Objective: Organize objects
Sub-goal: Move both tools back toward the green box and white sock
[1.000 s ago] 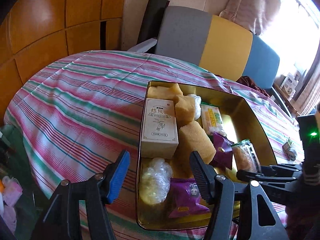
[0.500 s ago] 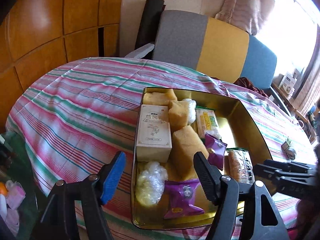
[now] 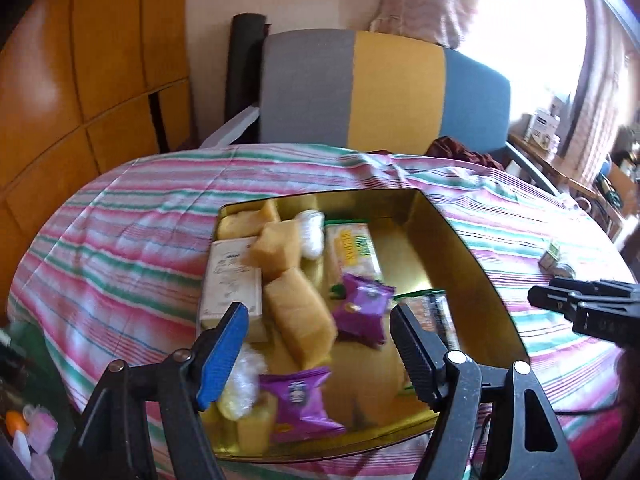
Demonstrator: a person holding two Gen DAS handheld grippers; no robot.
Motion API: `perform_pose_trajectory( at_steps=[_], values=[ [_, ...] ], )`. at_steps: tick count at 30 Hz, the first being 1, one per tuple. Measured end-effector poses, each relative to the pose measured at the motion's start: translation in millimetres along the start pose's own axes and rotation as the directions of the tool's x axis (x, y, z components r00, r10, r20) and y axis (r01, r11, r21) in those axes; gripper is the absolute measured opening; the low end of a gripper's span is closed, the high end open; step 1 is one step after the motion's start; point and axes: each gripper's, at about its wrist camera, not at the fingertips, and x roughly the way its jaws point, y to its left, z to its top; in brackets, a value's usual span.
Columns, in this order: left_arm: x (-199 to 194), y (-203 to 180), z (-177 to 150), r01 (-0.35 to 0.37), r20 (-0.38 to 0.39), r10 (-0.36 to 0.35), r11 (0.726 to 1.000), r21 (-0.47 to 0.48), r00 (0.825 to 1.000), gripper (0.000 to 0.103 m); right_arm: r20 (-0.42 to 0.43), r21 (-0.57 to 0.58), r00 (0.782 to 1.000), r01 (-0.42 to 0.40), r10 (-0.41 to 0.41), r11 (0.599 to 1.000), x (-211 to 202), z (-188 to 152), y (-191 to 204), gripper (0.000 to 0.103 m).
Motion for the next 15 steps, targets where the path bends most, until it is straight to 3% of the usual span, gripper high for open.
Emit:
perform_pose_trajectory(
  at_steps=[15],
  values=[
    [9, -82, 16, 0.088, -0.016, -0.086, 0.983, 0.163, 0.996, 0.074, -0.03, 0.195, 0.981, 0.194, -0.192, 0.961, -7, -4, -134, 0.05]
  ],
)
